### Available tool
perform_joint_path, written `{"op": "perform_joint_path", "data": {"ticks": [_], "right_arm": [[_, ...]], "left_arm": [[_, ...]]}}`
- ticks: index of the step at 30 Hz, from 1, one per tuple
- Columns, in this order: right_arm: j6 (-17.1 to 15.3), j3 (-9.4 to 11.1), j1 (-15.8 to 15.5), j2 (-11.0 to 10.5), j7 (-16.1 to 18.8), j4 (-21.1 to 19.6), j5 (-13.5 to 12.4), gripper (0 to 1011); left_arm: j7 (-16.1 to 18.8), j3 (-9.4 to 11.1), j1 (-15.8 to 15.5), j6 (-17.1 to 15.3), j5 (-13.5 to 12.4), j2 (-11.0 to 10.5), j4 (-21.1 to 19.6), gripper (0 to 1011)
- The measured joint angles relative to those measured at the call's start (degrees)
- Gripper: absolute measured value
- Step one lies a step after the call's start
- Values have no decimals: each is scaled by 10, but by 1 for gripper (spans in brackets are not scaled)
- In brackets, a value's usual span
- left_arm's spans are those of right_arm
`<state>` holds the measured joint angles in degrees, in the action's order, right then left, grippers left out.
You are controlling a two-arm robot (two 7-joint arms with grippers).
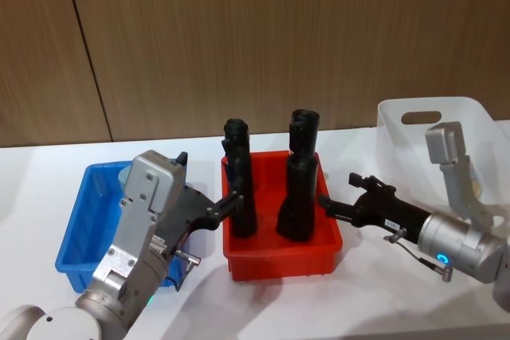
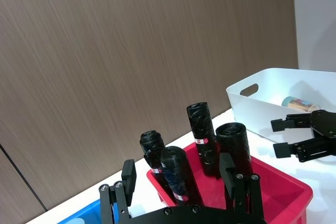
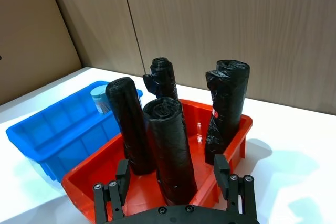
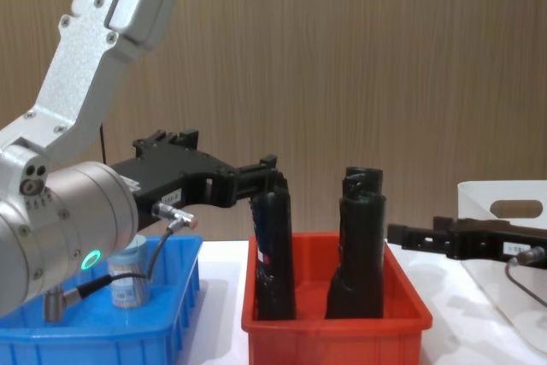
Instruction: Pick the cotton swabs from the blue box and place them into the white box.
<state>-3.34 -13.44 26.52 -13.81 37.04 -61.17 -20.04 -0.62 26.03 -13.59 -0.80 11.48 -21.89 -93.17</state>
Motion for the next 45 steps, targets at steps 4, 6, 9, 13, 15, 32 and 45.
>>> {"op": "perform_joint_path", "data": {"ticks": [4,6,9,13,15,32,45], "right_arm": [[2,-3,9,4,4,12,1,1001],[4,-7,18,8,7,23,5,1002],[6,-10,24,12,8,32,7,1001],[12,-15,38,18,10,50,12,1001],[13,-17,42,20,10,56,14,1001],[39,-29,90,41,8,125,29,1001],[60,-38,125,56,9,183,37,1002]], "left_arm": [[0,0,0,0,0,0,0,1004],[0,0,0,0,0,0,0,1004],[0,0,0,0,0,0,0,1004],[0,0,0,0,0,0,0,1004],[0,0,0,0,0,0,0,1004],[0,0,0,0,0,0,0,1004],[0,0,0,0,0,0,0,1004]]}}
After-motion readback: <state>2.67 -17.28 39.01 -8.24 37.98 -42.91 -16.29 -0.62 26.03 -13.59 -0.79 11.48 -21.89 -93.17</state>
